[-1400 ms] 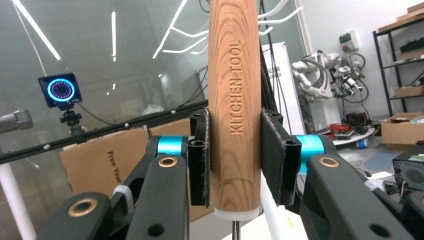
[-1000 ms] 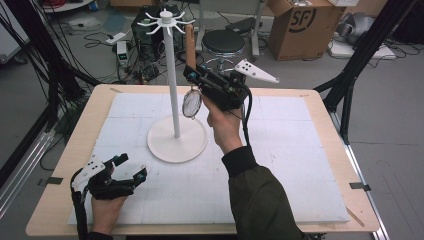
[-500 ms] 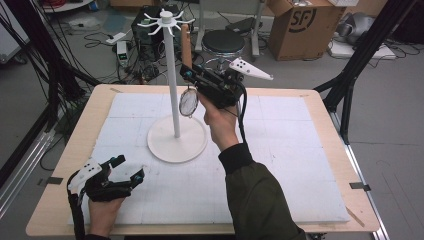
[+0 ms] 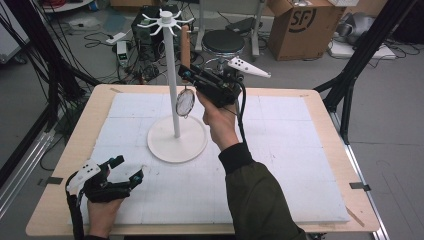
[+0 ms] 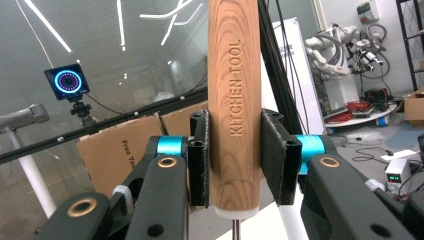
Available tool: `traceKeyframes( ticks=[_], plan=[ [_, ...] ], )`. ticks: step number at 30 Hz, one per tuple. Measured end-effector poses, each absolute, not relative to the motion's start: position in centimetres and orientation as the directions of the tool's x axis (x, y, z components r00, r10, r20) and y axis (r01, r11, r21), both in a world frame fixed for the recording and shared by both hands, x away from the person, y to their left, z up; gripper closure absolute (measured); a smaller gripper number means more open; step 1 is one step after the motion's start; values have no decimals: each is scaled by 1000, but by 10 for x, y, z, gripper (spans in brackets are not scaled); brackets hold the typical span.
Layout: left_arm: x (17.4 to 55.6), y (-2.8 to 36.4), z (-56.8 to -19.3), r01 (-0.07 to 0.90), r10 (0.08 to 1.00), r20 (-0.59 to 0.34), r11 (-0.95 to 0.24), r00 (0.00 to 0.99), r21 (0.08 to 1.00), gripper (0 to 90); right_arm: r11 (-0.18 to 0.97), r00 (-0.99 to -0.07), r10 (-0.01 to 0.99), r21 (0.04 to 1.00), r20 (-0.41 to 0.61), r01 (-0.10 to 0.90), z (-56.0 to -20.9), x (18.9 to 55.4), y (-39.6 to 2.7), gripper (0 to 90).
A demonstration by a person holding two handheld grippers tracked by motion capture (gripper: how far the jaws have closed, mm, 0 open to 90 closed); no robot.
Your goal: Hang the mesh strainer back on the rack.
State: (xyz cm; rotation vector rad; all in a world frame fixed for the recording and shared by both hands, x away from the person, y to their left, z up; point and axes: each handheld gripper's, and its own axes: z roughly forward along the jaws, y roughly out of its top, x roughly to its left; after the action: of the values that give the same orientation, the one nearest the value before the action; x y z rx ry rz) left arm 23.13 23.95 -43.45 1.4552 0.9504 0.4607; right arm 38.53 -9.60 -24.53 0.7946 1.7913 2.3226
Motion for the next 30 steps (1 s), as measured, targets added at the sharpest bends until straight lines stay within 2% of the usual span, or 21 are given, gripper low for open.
traceKeyframes(
  ticks=[1, 3, 4, 5, 10, 15, 23, 30],
  plan=[
    [231, 240, -434, 274, 774, -260, 117, 577, 955, 34, -301, -854, 392, 925, 341, 232, -246, 386, -96, 643],
    [231, 240, -434, 274, 773, -263, 119, 578, 954, 34, -309, -845, 400, 921, 354, 239, -247, 389, -98, 518],
    [231, 240, -434, 274, 770, -262, 118, 582, 955, 34, -310, -838, 409, 919, 361, 244, -248, 390, -99, 412],
    [231, 239, -434, 272, 768, -261, 117, 585, 955, 35, -309, -829, 424, 919, 365, 247, -248, 391, -99, 355],
    [230, 239, -434, 268, 765, -258, 116, 590, 956, 34, -274, -825, 451, 933, 339, 234, -249, 389, -105, 300],
    [230, 238, -433, 268, 763, -258, 115, 592, 956, 34, -263, -828, 458, 939, 325, 223, -253, 386, -111, 198],
    [232, 236, -433, 271, 759, -254, 107, 599, 957, 34, -213, -829, 483, 956, 282, 201, -263, 377, -125, 150],
    [236, 232, -433, 271, 753, -253, 103, 608, 957, 34, -212, -810, 502, 951, 303, 224, -282, 371, -142, 150]
  ],
)
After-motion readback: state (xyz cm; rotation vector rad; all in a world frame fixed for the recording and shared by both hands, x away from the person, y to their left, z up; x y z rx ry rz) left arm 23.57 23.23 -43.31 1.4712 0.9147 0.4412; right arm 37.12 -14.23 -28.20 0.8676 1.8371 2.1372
